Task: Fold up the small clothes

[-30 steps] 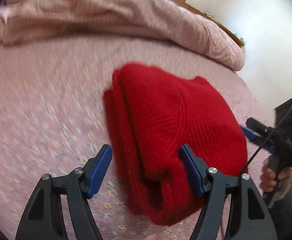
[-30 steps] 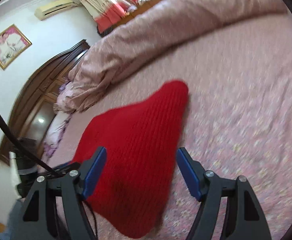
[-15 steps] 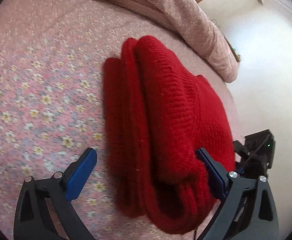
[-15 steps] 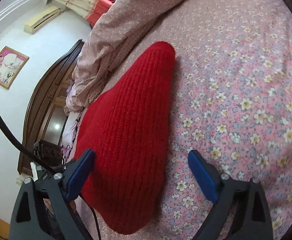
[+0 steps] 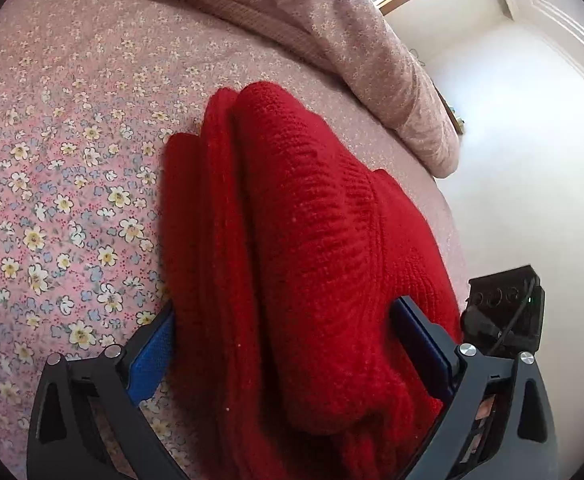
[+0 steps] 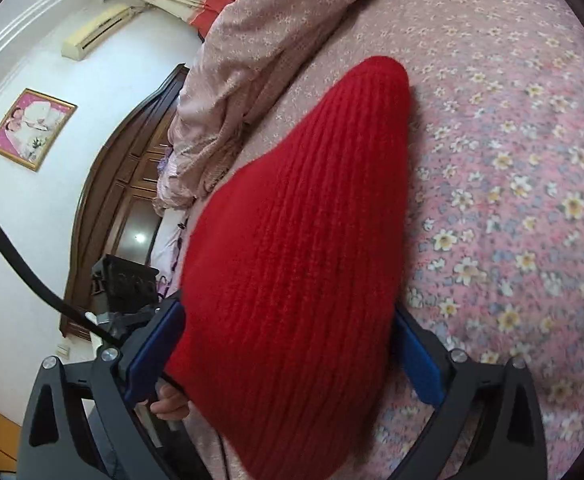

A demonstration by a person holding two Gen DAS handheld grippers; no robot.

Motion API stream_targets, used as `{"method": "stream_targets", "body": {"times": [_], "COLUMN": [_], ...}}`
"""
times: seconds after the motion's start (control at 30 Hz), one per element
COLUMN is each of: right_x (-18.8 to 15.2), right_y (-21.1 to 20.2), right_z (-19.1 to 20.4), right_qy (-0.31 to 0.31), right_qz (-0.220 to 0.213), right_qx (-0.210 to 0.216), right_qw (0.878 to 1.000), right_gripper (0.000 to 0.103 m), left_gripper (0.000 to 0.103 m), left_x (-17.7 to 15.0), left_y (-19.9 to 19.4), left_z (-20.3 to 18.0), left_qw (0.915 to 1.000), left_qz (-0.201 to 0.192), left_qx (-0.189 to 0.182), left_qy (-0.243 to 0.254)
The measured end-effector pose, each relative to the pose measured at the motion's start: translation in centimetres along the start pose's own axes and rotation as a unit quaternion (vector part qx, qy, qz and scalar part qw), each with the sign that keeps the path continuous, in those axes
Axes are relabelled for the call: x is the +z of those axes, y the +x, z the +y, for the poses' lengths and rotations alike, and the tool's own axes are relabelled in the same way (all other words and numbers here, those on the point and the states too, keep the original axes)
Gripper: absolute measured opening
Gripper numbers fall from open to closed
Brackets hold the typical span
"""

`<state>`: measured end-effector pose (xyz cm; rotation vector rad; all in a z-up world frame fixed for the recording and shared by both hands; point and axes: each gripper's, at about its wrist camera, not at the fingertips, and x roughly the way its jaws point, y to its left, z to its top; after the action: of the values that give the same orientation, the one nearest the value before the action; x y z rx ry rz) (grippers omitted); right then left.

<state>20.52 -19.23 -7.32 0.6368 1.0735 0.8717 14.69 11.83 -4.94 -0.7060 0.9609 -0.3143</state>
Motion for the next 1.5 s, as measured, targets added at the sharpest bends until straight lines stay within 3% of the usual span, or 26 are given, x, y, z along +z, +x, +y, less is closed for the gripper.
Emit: {"method": "stream_targets", "body": {"times": [0.07,0.17,0.3,0.43,0.57,0.67,0.7,0.8,1.0,1.2,1.37,1.5], "right_x": [0.2,0.0,-0.5,0.1,0.7,0.9,1.0,1.0,1.7,5.0,9.4,13.0], "right_y": [0.0,0.0,-0.2,0.0,0.3,0.8,1.0,1.1,0.1,-3.1,-6.6,-8.4], "right_z": [0.1,0.3,0.2,-0.1,-0.3,-0.2,0.0,0.1,1.4,2.7,2.9,1.5], "right_qy": [0.001,-0.01,-0.013,0.002,-0.002,-0.009,-0.009,-0.006,-0.033,-0.058,-0.085,-0.105], "right_qz": [0.002,0.019,0.026,0.019,0.01,0.008,0.009,0.012,0.005,-0.041,-0.097,-0.124], "right_qx": [-0.001,-0.015,-0.017,-0.008,0.001,0.004,0.003,0.004,-0.001,0.014,0.004,-0.019], "right_qw": [1.0,1.0,0.999,1.0,1.0,1.0,1.0,1.0,0.999,0.997,0.992,0.987], "right_gripper": [0.101,0.092,0.092,0.094,0.094,0.094,0.092,0.078,0.067,0.066,0.066,0.066], "left_gripper": [0.096,0.096,0.097,0.097,0.09,0.078,0.069,0.05,0.042,0.042,0.042,0.042], "left_x": [-0.6,-1.8,-2.5,-1.5,0.2,0.7,0.6,0.5,1.3,4.9,8.5,10.6], "left_y": [-0.3,-1.4,-2.1,-1.0,0.4,0.4,0.1,0.0,-0.8,-0.7,2.8,7.1], "left_z": [0.0,0.6,1.2,0.5,0.4,0.8,1.2,1.5,-2.0,-7.2,-10.4,-11.2], "left_qw": [0.9999,0.9998,0.9998,0.9999,0.9996,0.9994,0.9989,0.9961,0.9971,0.9915,0.984,0.9835], "left_qz": [-0.009,-0.016,-0.019,-0.01,-0.006,0.001,0.004,0.001,-0.034,-0.074,-0.106,-0.109], "left_qx": [0.001,-0.001,0.002,0.004,-0.022,-0.032,-0.043,-0.076,-0.068,-0.078,-0.107,-0.105], "left_qy": [0.01,0.01,-0.007,-0.013,-0.015,-0.016,-0.021,-0.044,0.007,0.074,0.096,0.1]}}
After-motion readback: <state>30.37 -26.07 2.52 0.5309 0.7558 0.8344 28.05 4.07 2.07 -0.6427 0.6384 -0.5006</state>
